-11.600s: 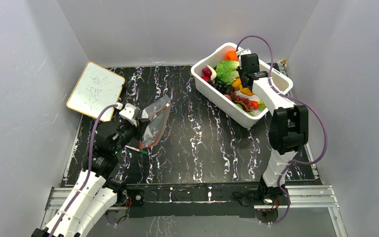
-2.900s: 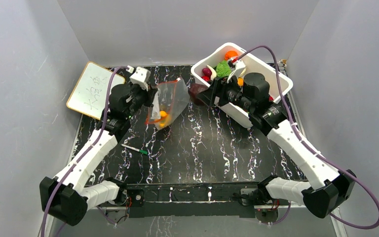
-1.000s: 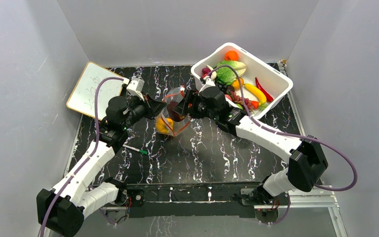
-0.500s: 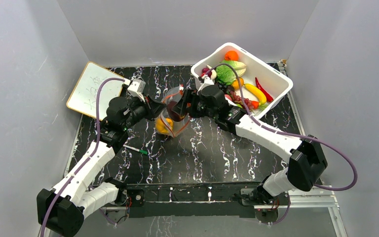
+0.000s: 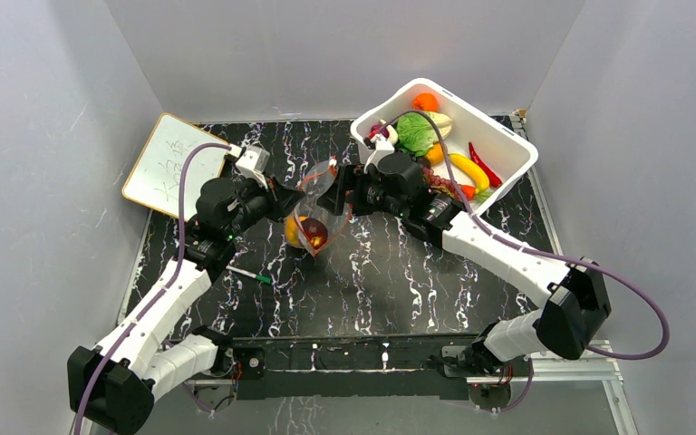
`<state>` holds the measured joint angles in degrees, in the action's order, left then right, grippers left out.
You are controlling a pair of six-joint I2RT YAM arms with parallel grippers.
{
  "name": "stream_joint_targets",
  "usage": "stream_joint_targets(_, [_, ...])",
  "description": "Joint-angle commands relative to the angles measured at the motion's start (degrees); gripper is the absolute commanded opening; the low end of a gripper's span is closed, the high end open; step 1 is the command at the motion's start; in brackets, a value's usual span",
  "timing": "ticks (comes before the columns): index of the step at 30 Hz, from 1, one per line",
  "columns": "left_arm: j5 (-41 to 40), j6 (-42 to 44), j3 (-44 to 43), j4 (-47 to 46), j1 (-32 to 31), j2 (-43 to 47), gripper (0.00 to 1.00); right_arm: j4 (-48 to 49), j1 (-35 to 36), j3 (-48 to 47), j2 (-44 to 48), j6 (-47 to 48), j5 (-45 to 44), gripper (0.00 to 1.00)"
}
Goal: Place the food in the zip-top bag and seal the zipper
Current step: Place the fake fruit in the zipper food storage bag, then pick up the fake vegetable from the bin.
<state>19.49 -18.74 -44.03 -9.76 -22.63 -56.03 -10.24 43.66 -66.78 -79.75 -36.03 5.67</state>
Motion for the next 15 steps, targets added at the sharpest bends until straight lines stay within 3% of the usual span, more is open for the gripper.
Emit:
stream_joint_targets(1, [-1.3,4.1,-1.3,1.3,-0.1,0.4,0.0,1.5,0.3,-3.5,3.3,7.0,4.7,0.78])
stream_joint_targets(5, [-3.7,7.6,-3.3,3.7,-0.2,1.1,0.0,-0.8,0.2,-5.4,4.4,13.3,3.7,0.77])
stream_joint_targets(15, [-3.5,10.7,-4.5,6.8,-0.1,2.4,0.0,-5.3,-1.9,-11.1,4.4,25.6,-8.9,0.78])
